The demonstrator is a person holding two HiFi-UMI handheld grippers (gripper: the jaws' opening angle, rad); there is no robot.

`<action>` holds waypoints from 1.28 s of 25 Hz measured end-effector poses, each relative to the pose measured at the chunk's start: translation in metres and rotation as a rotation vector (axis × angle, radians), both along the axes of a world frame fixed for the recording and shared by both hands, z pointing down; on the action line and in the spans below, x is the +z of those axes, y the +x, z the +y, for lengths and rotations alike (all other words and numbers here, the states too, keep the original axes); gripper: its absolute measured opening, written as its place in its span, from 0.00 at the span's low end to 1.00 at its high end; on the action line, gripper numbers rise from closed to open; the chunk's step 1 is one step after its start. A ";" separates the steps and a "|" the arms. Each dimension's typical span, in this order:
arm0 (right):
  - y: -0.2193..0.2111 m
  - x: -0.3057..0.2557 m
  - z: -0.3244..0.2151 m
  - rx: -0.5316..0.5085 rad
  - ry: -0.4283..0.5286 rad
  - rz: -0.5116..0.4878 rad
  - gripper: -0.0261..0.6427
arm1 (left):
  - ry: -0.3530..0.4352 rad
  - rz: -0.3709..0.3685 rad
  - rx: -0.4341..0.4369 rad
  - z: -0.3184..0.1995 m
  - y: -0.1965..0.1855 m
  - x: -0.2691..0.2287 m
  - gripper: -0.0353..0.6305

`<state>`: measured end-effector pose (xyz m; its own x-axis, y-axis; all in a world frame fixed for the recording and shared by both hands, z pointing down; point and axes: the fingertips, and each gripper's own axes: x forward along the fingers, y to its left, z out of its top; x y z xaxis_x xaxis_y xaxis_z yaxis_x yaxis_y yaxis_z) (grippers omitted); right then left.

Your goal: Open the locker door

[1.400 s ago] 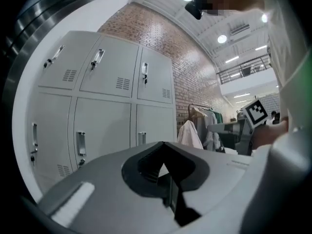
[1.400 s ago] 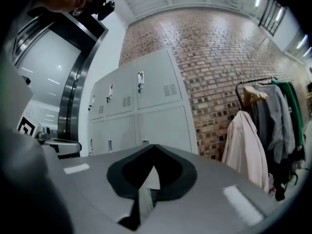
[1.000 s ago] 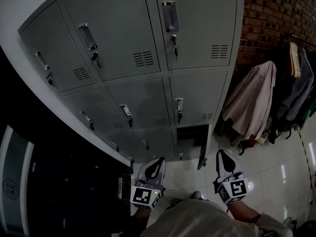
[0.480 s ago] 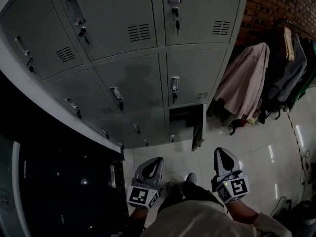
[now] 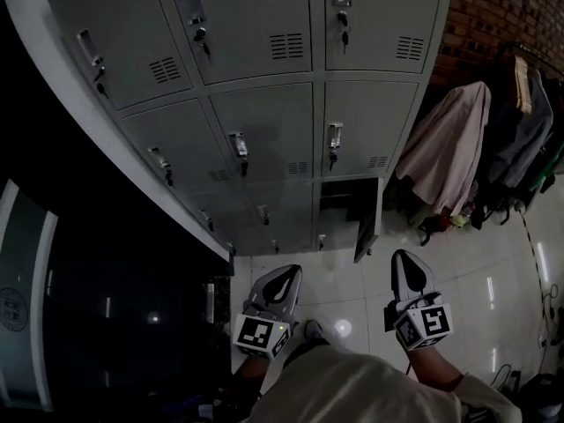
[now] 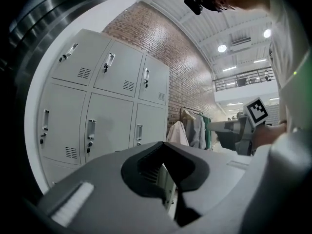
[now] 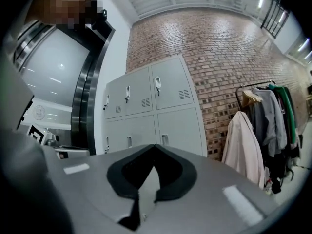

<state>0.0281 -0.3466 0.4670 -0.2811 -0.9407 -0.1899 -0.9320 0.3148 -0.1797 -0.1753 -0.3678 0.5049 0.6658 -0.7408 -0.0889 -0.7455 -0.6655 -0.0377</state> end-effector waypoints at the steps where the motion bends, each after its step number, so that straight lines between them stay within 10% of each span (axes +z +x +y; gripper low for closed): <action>1: -0.001 -0.011 0.009 -0.006 0.019 0.003 0.04 | 0.002 -0.002 -0.006 0.010 -0.001 -0.007 0.15; 22: 0.088 -0.022 0.322 -0.032 0.040 -0.077 0.04 | -0.036 -0.035 -0.048 0.322 0.085 -0.014 0.15; 32: 0.101 -0.037 0.393 -0.022 0.045 -0.055 0.04 | 0.029 -0.034 -0.013 0.383 0.105 -0.059 0.15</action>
<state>0.1291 0.0465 0.4296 -0.2896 -0.9244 -0.2481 -0.9138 0.3442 -0.2156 -0.0699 0.0151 0.4455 0.6588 -0.7471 -0.0881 -0.7523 -0.6537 -0.0818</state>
